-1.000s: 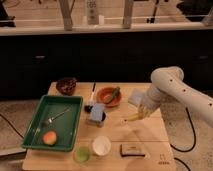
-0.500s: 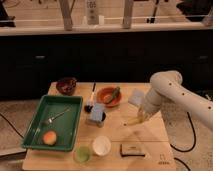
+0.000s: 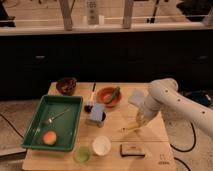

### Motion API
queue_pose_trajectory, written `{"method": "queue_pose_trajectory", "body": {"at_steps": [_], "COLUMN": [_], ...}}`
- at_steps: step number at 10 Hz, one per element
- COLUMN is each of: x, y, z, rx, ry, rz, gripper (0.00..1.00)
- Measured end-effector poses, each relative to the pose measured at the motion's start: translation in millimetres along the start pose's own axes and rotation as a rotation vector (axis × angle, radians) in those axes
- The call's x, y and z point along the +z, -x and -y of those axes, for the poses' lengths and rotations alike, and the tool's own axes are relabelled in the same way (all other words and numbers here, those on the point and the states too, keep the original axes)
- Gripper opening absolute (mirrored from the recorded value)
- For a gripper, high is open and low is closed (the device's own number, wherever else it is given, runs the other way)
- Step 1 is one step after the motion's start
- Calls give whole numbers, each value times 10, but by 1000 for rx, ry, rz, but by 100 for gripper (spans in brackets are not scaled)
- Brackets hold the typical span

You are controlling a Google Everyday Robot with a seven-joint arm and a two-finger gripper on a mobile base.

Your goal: Place banana in table surface

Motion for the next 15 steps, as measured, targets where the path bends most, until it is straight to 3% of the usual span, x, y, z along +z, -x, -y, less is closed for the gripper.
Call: {"method": "queue_pose_trajectory", "body": {"at_steps": [4,11,13,15], "x": [245,423,419,410], "y": [-26,-73,-90,-118], "z": [-24,5,18,31], "rx": [9,27,29,33], "ry": [0,13,17,22], "rz": [8,18,17,17], "gripper": [2,71,80,80]}}
